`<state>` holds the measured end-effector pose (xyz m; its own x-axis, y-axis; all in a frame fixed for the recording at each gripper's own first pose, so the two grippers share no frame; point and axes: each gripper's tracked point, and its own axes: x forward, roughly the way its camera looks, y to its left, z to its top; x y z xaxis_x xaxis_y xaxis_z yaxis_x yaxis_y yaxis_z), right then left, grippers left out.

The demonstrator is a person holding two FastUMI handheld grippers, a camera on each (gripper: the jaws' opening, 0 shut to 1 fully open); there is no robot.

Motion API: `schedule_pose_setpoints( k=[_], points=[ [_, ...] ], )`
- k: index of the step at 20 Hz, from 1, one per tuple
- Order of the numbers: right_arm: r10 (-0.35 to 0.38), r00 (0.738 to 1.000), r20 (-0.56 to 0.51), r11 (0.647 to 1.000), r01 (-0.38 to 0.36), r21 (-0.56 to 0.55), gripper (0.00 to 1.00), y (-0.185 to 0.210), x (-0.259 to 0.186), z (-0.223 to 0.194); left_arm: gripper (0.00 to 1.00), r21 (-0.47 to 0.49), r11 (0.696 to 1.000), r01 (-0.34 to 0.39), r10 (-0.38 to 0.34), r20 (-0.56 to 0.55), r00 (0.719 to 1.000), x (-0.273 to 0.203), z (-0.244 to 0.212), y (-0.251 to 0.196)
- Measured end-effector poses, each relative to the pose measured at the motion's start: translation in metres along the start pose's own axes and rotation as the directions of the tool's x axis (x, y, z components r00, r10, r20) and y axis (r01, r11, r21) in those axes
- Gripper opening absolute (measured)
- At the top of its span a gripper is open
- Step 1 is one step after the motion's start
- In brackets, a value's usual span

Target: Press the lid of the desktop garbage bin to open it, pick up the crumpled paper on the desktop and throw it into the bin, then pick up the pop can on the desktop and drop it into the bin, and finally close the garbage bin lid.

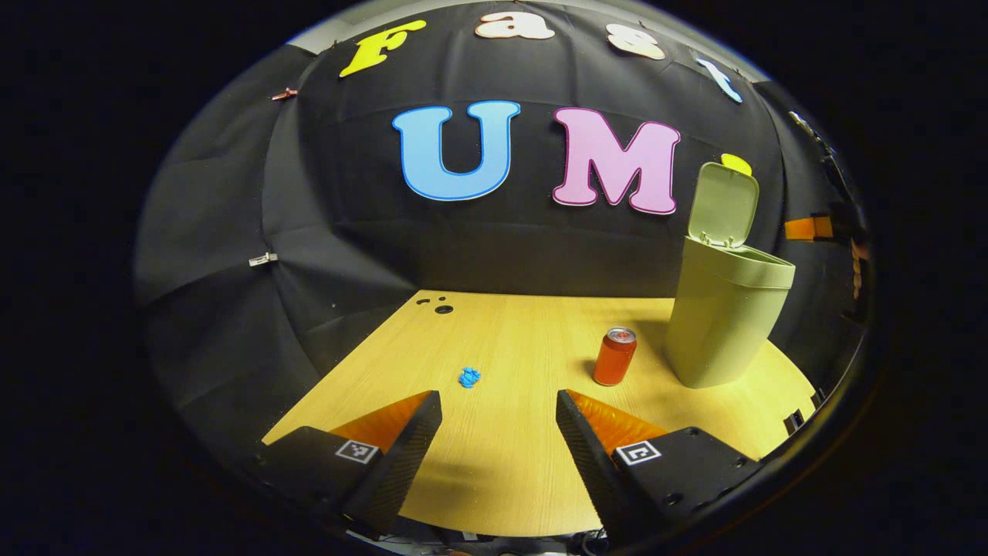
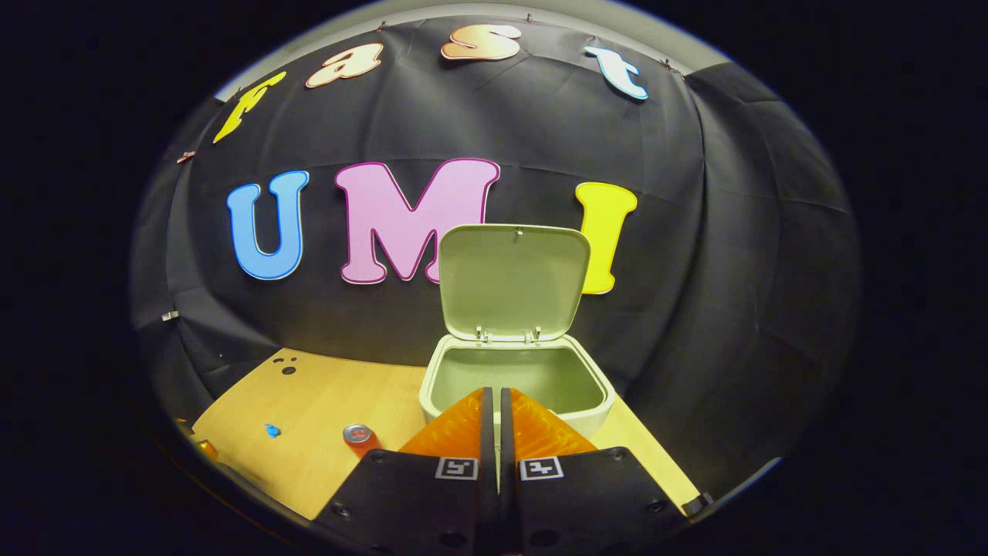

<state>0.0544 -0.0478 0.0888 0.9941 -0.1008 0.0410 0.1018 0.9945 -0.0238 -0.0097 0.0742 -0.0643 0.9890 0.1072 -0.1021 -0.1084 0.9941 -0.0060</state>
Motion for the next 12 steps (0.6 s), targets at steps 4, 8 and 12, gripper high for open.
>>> schedule_pose_setpoints(
  k=[4,8,12],
  points=[
    [0.004,1.000,-0.022,1.000,-0.004,0.011,0.05,0.006,-0.021,-0.018,0.96,0.002,1.000,0.031,-0.031,0.011,0.999,0.007,0.000,0.007],
    [-0.016,0.998,-0.055,1.000,0.017,0.015,0.05,0.001,-0.038,-0.037,0.96,-0.042,0.998,0.038,-0.038,-0.008,0.999,0.031,-0.004,0.021],
    [-0.021,0.994,-0.103,0.999,0.024,0.030,0.05,-0.005,-0.050,-0.061,0.96,-0.070,0.998,0.003,-0.003,-0.008,1.000,0.065,0.000,0.041]
  ],
)
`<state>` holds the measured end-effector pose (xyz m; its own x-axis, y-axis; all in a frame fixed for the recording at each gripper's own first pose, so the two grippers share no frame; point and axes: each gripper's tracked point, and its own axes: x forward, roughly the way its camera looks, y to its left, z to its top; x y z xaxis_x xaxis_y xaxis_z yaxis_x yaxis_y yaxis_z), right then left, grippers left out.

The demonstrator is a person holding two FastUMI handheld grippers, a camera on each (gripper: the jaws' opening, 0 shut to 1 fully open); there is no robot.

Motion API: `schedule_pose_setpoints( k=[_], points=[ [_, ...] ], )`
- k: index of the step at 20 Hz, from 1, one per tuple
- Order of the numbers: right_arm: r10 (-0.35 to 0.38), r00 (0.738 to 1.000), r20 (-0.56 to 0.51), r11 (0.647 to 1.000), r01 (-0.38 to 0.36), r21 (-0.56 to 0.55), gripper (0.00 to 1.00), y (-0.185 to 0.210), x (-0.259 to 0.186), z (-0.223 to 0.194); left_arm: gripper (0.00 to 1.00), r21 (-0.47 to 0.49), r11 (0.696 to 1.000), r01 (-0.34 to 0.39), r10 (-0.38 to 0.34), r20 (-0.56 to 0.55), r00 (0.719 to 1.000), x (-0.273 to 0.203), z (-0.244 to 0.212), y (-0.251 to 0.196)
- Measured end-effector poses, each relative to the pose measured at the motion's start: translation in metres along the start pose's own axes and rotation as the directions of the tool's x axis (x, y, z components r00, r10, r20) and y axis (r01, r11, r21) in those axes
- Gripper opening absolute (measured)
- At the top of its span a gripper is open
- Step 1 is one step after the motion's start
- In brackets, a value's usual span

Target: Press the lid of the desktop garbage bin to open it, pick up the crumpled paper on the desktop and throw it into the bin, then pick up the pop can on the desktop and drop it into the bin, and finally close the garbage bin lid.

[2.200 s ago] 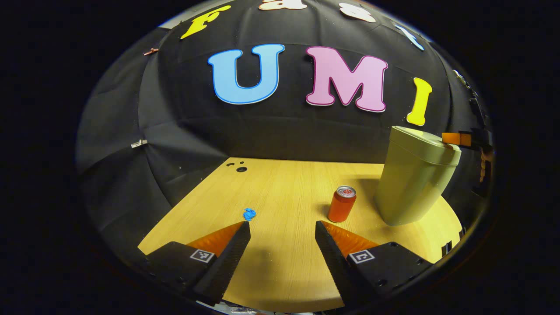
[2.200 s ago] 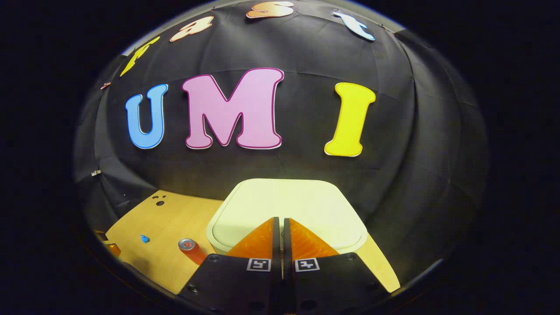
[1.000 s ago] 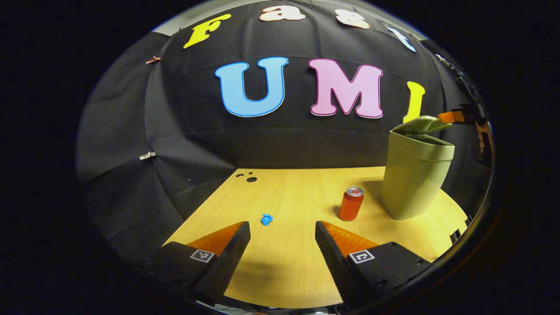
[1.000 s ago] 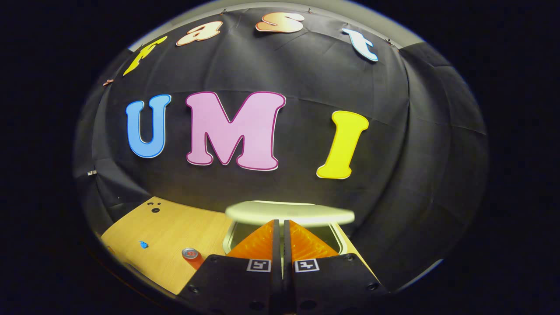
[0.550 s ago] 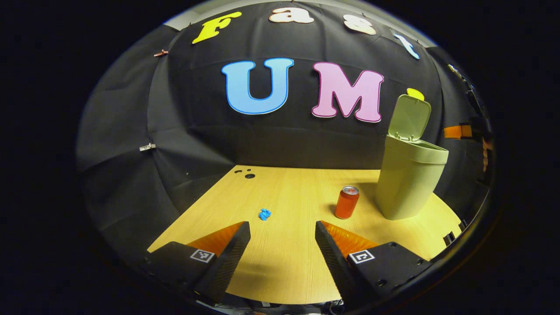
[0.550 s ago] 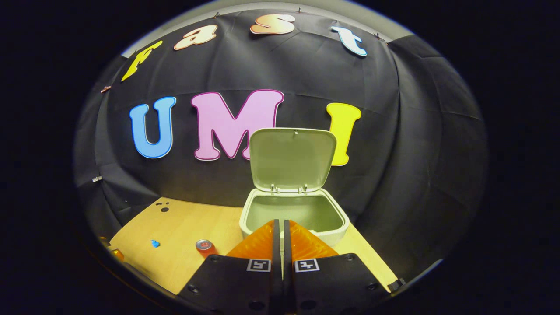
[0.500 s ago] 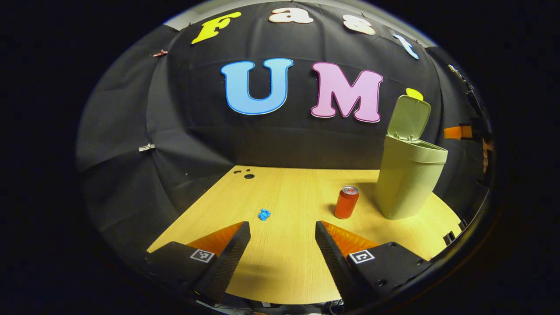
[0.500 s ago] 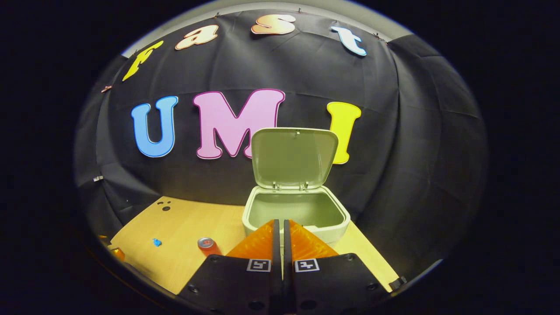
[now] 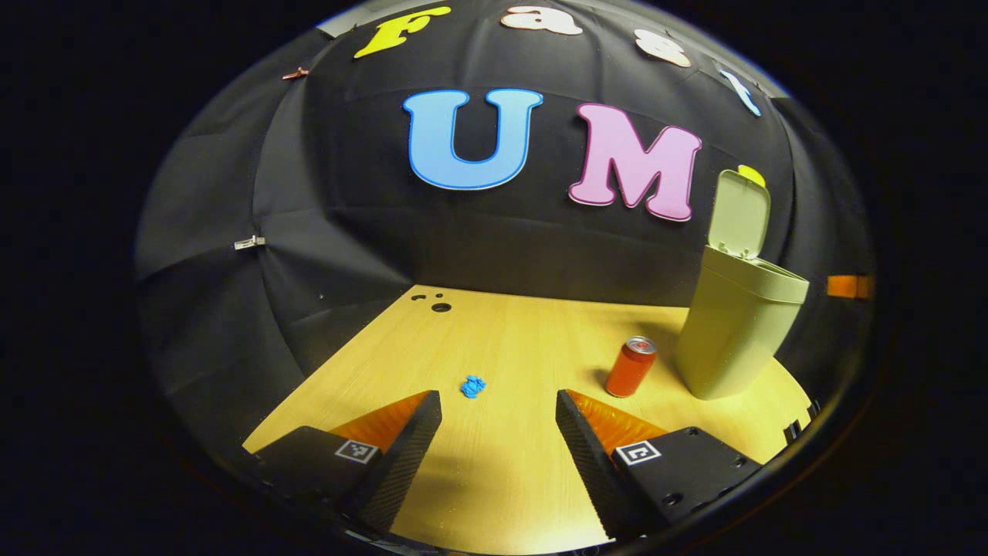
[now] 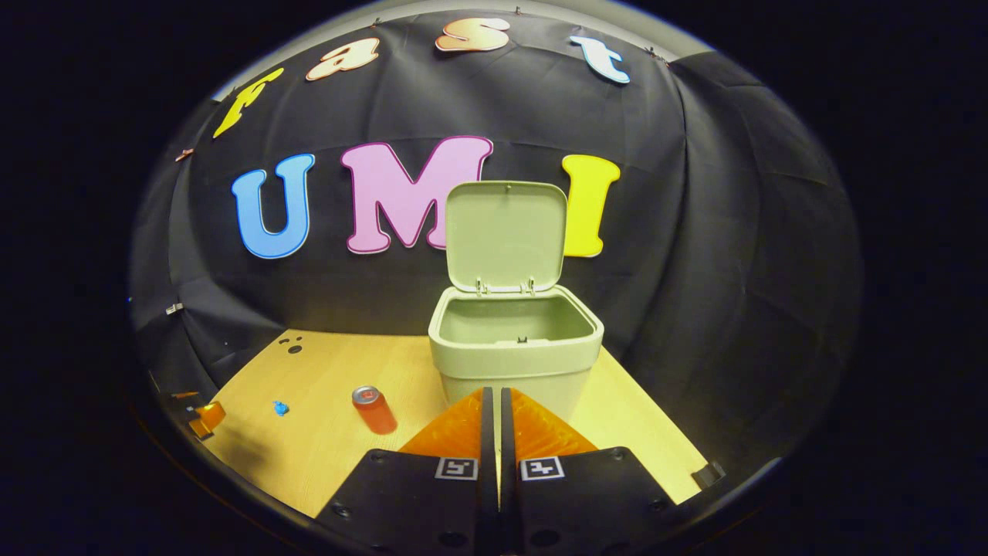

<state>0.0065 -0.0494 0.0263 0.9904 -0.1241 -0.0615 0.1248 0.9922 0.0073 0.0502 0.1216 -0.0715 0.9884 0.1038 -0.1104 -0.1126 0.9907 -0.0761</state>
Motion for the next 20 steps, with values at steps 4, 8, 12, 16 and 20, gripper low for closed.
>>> schedule_pose_setpoints(
  k=[4,8,12,16,20],
  points=[
    [-0.007,0.997,-0.074,1.000,0.007,-0.010,0.07,-0.005,-0.004,-0.028,0.95,-0.035,0.999,-0.027,0.026,-0.030,0.999,0.039,-0.005,0.014],
    [-0.002,0.991,-0.137,1.000,0.002,0.000,0.45,0.005,-0.006,-0.048,0.96,-0.039,0.998,-0.044,0.041,-0.077,0.996,0.081,-0.019,0.026],
    [0.013,0.983,-0.182,1.000,-0.014,-0.002,0.94,0.018,-0.007,-0.064,0.96,-0.034,0.998,-0.056,0.050,-0.151,0.987,0.118,-0.040,0.032],
    [-0.002,0.976,-0.219,1.000,-0.005,-0.029,0.98,0.022,-0.009,-0.081,0.96,-0.010,0.998,-0.056,0.053,-0.197,0.979,0.154,-0.058,0.037],
    [-0.002,0.962,-0.272,0.999,-0.009,-0.039,0.98,0.025,-0.015,-0.103,0.96,0.011,0.999,-0.041,0.042,-0.229,0.973,0.186,-0.071,0.035]
  ],
)
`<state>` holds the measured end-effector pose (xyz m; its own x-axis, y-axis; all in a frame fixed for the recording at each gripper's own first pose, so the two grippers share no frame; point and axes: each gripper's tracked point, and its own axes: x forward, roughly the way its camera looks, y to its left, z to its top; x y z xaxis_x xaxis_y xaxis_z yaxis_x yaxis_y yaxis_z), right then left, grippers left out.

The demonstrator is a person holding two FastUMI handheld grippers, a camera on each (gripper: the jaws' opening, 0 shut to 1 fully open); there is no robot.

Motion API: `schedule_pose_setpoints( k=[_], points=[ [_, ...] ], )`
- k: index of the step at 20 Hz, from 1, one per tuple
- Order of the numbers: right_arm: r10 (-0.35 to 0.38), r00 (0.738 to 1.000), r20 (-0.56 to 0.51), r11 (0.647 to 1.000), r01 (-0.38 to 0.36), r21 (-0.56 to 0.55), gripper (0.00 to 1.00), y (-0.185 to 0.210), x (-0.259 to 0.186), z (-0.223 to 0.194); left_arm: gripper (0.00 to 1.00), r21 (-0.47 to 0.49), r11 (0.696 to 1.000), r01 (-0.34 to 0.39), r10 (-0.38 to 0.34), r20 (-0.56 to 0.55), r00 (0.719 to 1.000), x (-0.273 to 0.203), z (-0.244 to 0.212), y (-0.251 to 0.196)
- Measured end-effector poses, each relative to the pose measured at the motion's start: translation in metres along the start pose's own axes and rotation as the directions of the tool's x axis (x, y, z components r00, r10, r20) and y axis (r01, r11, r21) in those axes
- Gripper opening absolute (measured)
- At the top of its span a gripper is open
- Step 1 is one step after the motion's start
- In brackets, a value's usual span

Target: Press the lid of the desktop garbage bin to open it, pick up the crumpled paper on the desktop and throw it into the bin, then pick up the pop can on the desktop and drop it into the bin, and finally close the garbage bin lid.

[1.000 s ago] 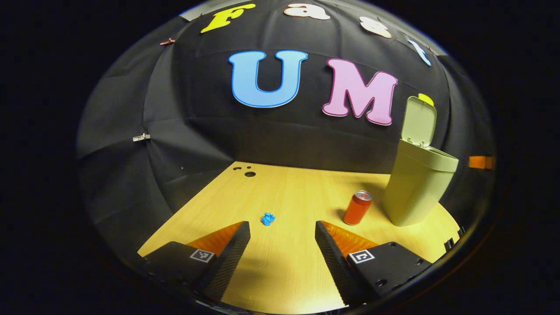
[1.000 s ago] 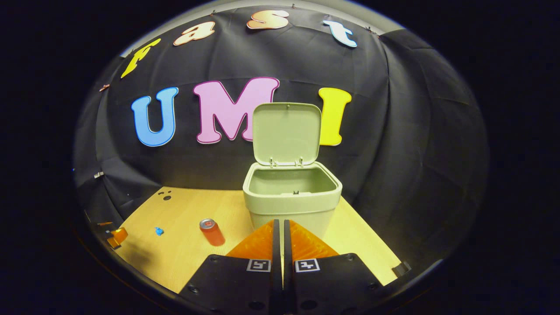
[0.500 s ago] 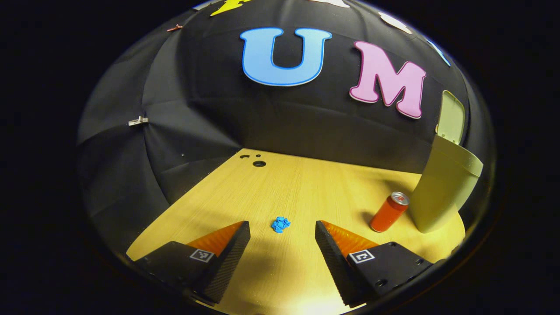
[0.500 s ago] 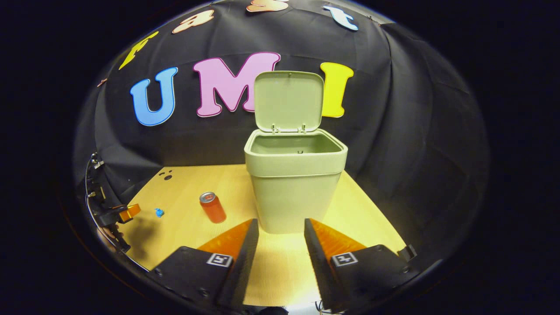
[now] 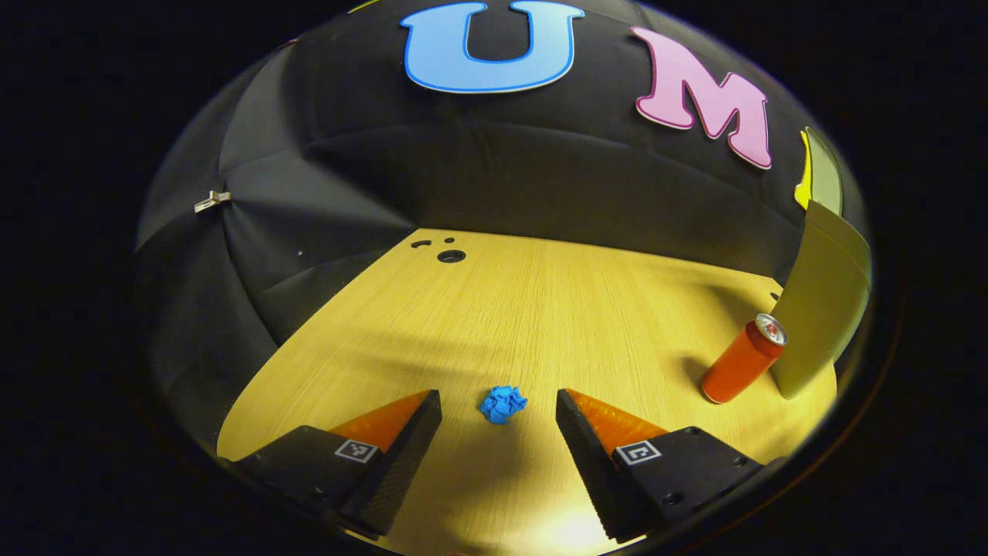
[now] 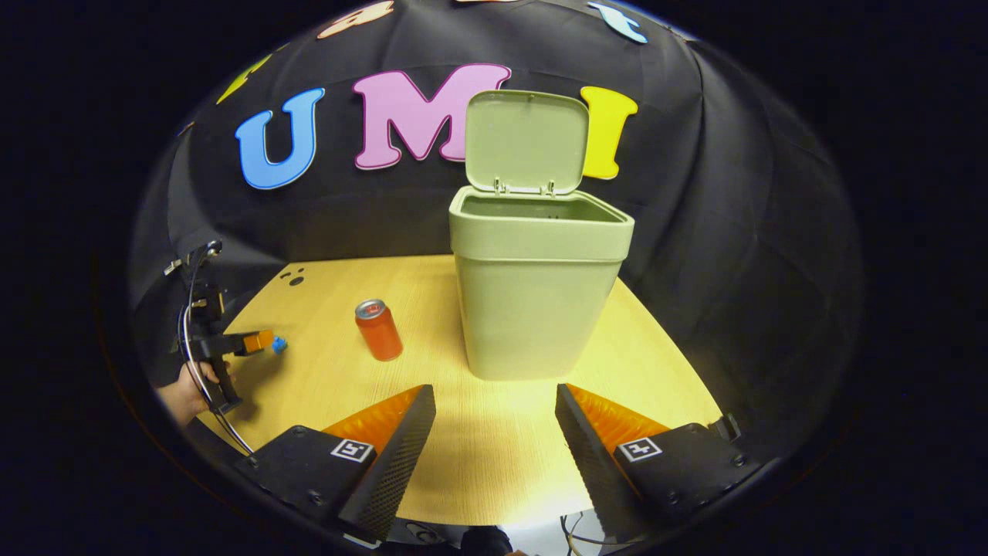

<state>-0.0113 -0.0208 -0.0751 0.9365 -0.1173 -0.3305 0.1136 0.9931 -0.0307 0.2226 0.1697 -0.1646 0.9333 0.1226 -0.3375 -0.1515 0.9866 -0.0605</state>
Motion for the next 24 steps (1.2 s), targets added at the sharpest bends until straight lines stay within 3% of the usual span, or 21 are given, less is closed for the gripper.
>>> schedule_pose_setpoints(
  k=[9,10,11,14,17,19,21,24],
  points=[
    [-0.030,0.997,-0.074,1.000,0.029,-0.012,0.99,-0.007,-0.010,-0.033,0.95,0.025,0.999,0.047,-0.044,-0.094,0.995,0.045,-0.026,-0.018],
    [-0.032,0.996,-0.079,0.999,0.031,-0.012,0.98,-0.007,-0.011,-0.035,0.99,0.025,0.999,0.048,-0.045,-0.101,0.994,0.045,-0.027,-0.017],
    [-0.033,0.996,-0.081,0.999,0.033,-0.007,0.98,-0.008,-0.011,-0.037,0.92,0.017,0.999,0.050,-0.048,-0.112,0.993,0.046,-0.031,-0.019],
    [-0.036,0.995,-0.088,0.999,0.036,0.001,0.98,-0.009,-0.011,-0.042,0.89,0.002,0.999,0.045,-0.044,-0.116,0.992,0.050,-0.036,-0.015],
    [-0.039,0.995,-0.087,0.999,0.039,0.007,0.99,-0.011,-0.012,-0.044,0.71,0.018,0.999,0.036,-0.034,-0.113,0.993,0.056,-0.035,-0.009],
    [-0.039,0.995,-0.087,0.999,0.040,0.013,0.99,-0.012,-0.013,-0.046,0.66,0.045,0.998,0.035,-0.029,-0.122,0.992,0.057,-0.035,-0.006],
    [-0.040,0.995,-0.090,0.999,0.042,0.015,0.98,-0.013,-0.014,-0.048,0.43,0.036,0.997,0.065,-0.060,-0.116,0.991,0.056,-0.034,-0.012],
    [-0.043,0.995,-0.090,0.999,0.044,0.010,0.98,-0.015,-0.016,-0.050,0.39,0.016,0.996,0.093,-0.091,-0.112,0.990,0.053,-0.034,-0.016]
  ],
)
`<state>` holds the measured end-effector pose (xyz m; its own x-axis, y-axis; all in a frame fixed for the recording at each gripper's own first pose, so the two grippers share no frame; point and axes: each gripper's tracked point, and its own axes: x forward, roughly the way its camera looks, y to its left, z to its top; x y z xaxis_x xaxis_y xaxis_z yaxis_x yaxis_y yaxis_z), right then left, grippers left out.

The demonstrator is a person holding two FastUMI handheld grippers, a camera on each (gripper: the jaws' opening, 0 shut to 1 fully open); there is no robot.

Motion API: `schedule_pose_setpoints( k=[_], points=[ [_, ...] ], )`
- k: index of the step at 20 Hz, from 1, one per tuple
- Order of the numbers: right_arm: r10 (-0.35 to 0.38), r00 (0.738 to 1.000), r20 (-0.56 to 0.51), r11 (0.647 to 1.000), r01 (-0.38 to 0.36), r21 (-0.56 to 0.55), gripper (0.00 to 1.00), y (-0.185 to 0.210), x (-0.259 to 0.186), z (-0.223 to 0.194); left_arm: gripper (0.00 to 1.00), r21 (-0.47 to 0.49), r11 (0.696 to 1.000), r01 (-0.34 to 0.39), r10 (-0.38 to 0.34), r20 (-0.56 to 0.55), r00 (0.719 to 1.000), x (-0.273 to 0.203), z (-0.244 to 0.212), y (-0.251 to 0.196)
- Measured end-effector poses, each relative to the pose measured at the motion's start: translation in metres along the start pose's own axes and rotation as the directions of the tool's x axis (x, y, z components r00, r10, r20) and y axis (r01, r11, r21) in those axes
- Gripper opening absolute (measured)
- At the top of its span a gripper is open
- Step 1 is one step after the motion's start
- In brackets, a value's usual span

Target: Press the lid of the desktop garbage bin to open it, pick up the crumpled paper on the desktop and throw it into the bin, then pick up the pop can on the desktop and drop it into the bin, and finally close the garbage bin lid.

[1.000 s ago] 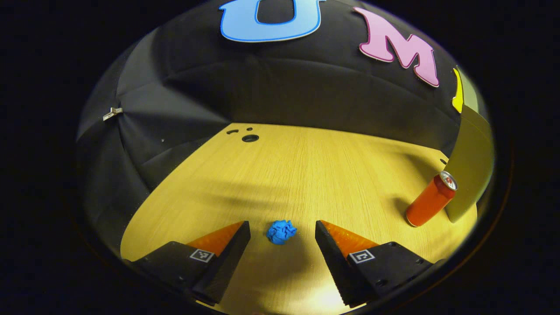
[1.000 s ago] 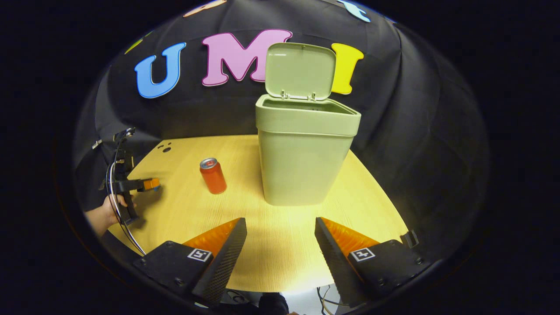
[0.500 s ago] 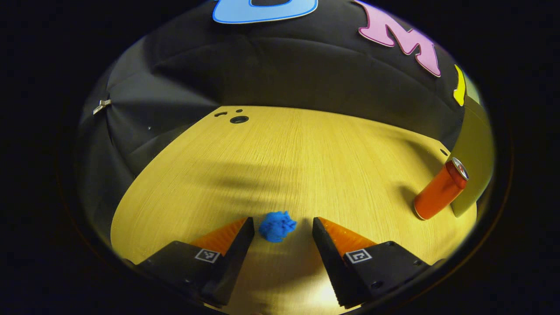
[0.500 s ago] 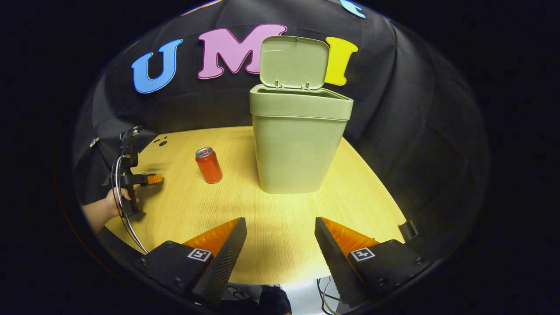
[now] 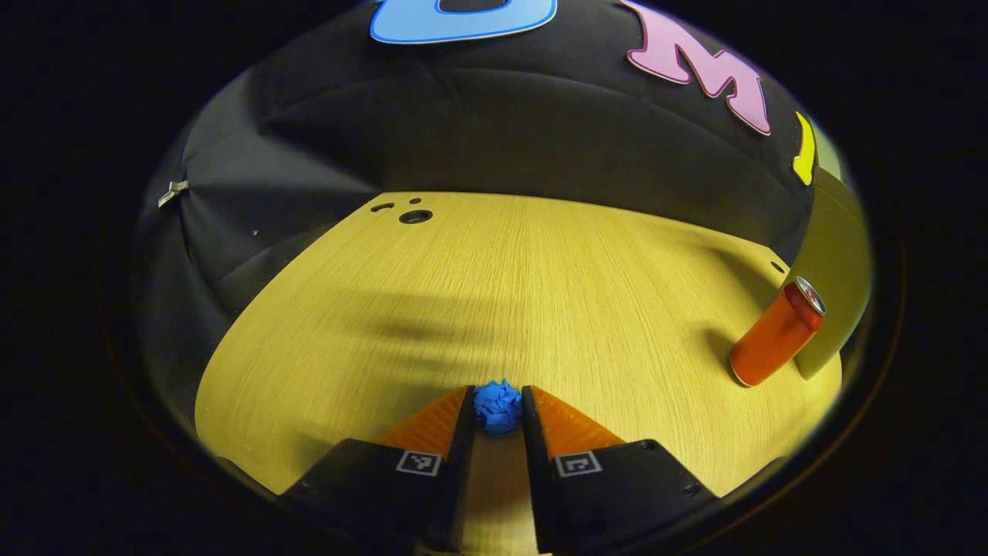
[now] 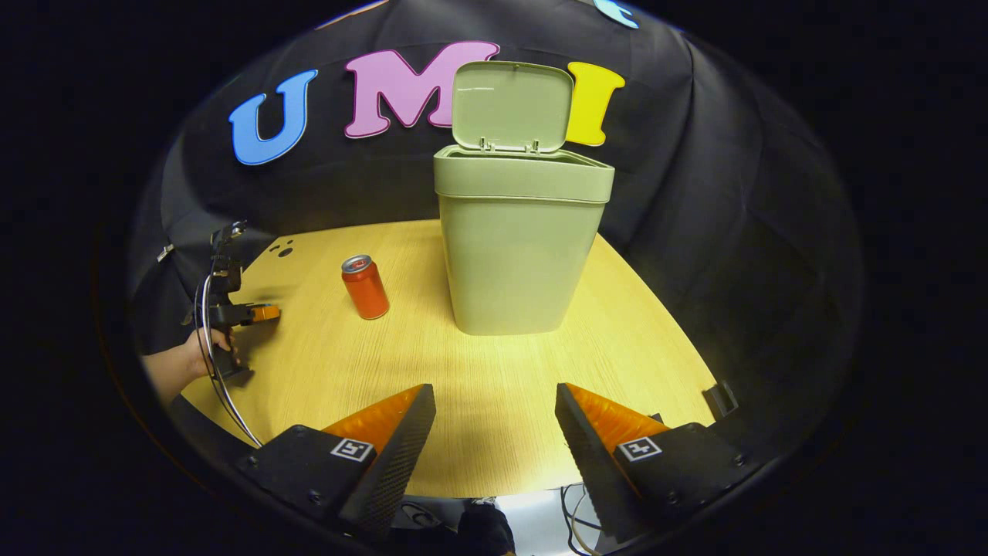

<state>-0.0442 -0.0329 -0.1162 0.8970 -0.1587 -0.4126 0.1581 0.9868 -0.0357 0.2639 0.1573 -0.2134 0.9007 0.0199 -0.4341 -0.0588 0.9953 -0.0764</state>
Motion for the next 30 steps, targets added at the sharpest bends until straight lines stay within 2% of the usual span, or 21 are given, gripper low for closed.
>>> schedule_pose_setpoints(
  k=[1,2,5,7,9,10,15,19,24,30],
  points=[
    [-0.001,1.000,0.001,1.000,0.001,-0.001,0.98,-0.001,-0.001,0.000,0.33,-0.005,1.000,0.014,-0.014,0.005,1.000,-0.003,0.002,-0.003],
    [0.000,1.000,0.003,1.000,0.000,-0.002,0.98,-0.001,-0.001,0.000,0.35,-0.013,1.000,0.020,-0.019,0.011,1.000,-0.005,0.003,-0.005],
    [-0.003,1.000,0.012,1.000,0.003,-0.004,0.99,-0.004,-0.003,0.002,0.34,-0.008,1.000,0.019,-0.018,0.053,0.998,-0.019,0.015,-0.008],
    [-0.003,1.000,0.023,1.000,0.003,0.003,0.99,-0.005,-0.005,0.005,0.30,0.021,0.999,0.026,-0.028,0.083,0.996,-0.033,0.028,-0.013],
    [-0.002,0.999,0.033,1.000,0.002,0.011,0.99,-0.006,-0.009,0.006,0.34,0.054,0.997,0.048,-0.053,0.106,0.993,-0.051,0.042,-0.023],
    [-0.002,0.999,0.040,1.000,0.001,0.014,0.99,-0.007,-0.010,0.008,0.30,0.068,0.996,0.056,-0.064,0.121,0.991,-0.061,0.050,-0.028],
    [-0.004,0.998,0.066,0.998,-0.001,0.066,0.98,-0.017,-0.014,0.009,0.34,0.165,0.980,0.114,-0.147,0.206,0.968,-0.114,0.106,-0.066],
    [-0.014,0.997,0.082,0.993,0.005,0.114,0.98,-0.032,-0.011,0.013,0.33,0.241,0.955,0.175,-0.237,0.257,0.937,-0.157,0.153,-0.119],
    [-0.024,0.996,0.090,0.986,0.009,0.168,0.99,-0.053,-0.005,0.013,0.33,0.303,0.912,0.277,-0.363,0.278,0.889,-0.208,0.176,-0.207],
    [-0.014,0.999,0.053,0.979,0.003,0.202,0.99,-0.069,0.010,-0.003,0.33,0.397,0.834,0.383,-0.508,0.284,0.813,-0.244,0.188,-0.316]
  ],
)
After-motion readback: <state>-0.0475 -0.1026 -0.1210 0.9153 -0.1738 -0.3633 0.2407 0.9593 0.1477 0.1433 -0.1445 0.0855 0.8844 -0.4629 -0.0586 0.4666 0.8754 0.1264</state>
